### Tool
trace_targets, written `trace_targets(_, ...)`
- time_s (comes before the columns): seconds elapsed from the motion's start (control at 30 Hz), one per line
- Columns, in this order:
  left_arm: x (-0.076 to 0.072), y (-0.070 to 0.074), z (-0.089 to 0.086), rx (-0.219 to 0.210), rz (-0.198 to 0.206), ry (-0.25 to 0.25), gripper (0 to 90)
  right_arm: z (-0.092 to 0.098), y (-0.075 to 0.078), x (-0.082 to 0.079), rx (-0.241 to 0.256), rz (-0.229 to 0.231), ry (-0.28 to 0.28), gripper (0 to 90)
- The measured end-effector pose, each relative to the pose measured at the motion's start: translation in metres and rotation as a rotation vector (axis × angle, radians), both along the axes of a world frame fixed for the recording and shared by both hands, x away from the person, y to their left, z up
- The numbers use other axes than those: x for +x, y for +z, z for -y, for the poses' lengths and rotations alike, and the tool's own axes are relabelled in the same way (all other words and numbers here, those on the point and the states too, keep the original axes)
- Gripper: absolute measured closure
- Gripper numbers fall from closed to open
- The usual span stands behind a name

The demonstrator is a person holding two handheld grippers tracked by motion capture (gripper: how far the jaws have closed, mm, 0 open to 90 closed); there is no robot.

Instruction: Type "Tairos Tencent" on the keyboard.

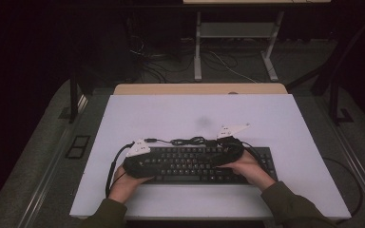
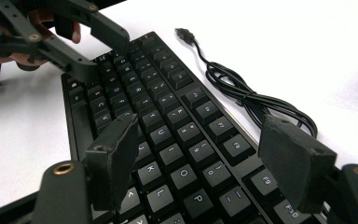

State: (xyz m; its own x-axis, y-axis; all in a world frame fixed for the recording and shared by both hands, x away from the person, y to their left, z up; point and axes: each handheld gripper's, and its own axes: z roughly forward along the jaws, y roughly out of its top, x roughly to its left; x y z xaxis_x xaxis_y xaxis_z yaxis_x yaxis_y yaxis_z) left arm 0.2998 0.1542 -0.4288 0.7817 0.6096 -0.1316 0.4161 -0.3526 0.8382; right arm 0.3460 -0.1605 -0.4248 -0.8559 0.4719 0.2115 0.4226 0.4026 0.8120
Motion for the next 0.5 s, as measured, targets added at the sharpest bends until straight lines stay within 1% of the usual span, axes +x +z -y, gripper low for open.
trace_targets(0.1, 0.0015, -0.0006, 0.0009, 0.001, -0.016, -0.007, 65.1, -0.0015, -0.0004, 0.0, -0.002, -0.002, 0.003, 28.1)
trace_targets(0.17, 0.0033, -0.0006, 0.0012, 0.003, -0.026, -0.016, 75.8, -0.0019, -0.0008, 0.0004, -0.004, 0.002, 0.006, 28.1)
trace_targets(0.2, 0.004, -0.0006, 0.0021, -0.004, -0.033, -0.017, 79.8, -0.0021, -0.0008, 0.0002, -0.003, 0.002, 0.006, 28.1)
trace_targets(0.27, 0.006, -0.0005, 0.0035, -0.001, -0.042, -0.025, 87.1, -0.0019, -0.0007, 0.0, -0.005, 0.0, 0.005, 28.1)
trace_targets(0.3, 0.0068, -0.0007, 0.0044, -0.004, -0.048, -0.03, 88.9, -0.0017, -0.0008, 0.0, -0.006, 0.0, 0.004, 28.1)
trace_targets(0.43, 0.009, -0.0016, 0.0082, -0.001, -0.058, -0.043, 89.0, -0.0012, -0.0008, 0.0001, -0.008, -0.002, 0.001, 28.0)
trace_targets(0.5, 0.0092, -0.0018, 0.0094, -0.003, -0.063, -0.04, 89.0, -0.0012, -0.0009, 0.0001, -0.008, -0.002, 0.002, 28.0)
